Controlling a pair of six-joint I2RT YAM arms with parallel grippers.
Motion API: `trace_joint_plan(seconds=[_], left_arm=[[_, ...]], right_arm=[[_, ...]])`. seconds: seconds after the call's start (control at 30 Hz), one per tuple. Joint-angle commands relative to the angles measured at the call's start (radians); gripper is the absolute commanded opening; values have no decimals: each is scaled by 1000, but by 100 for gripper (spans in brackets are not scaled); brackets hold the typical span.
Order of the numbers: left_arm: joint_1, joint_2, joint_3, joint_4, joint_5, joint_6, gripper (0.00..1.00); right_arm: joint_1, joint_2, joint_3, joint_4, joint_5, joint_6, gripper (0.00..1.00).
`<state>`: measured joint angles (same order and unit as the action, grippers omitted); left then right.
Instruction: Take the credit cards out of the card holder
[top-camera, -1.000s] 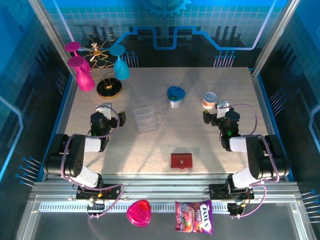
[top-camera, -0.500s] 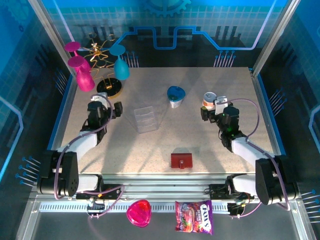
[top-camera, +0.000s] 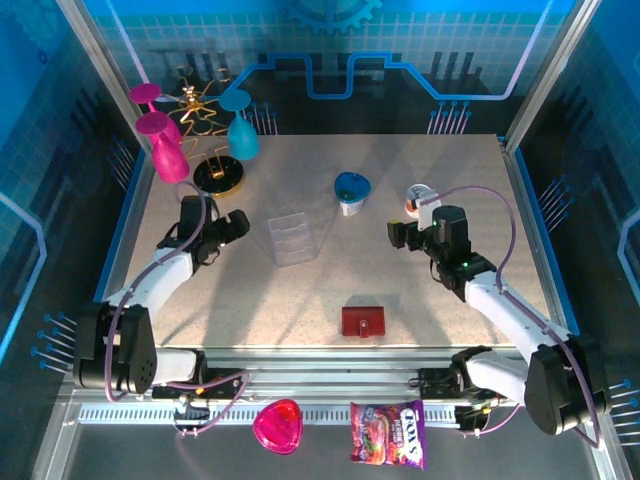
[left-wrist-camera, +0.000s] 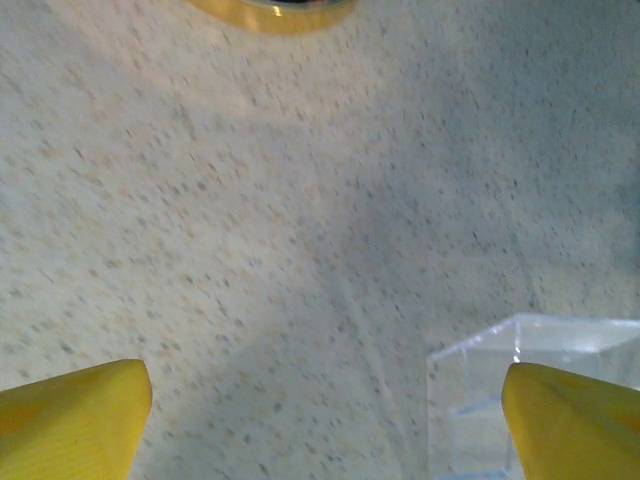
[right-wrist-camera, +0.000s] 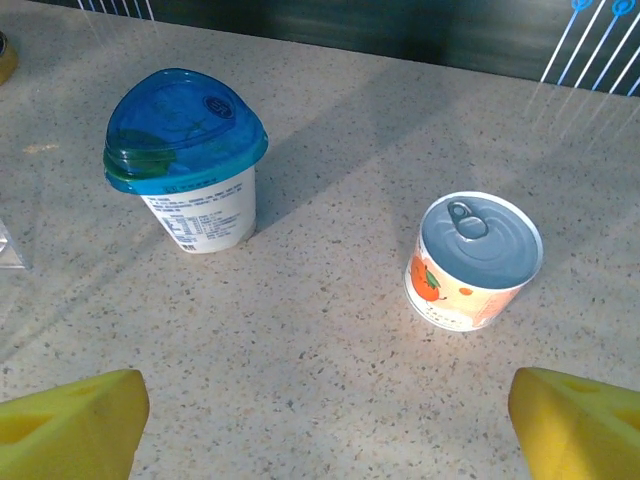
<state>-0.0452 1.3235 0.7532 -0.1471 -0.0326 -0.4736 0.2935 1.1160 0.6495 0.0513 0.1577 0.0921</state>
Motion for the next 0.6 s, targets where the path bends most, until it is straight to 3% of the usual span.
trace_joint_plan(seconds=[0.0,0.2,0.4,0.57], left_arm=[[-45,25,42,-92,91,-101,91],[-122,101,130,-115,105,-116,86],[-150,218,237,-159,120,-112,66],[-184,297,311,-208,69,-70,52]], right_arm=[[10,4,45,-124,19,104,93],[14,24,28,-108,2,146,92],[16,-10,-9,-85,24,148,92],[16,-42,-38,-69,34,149,92]])
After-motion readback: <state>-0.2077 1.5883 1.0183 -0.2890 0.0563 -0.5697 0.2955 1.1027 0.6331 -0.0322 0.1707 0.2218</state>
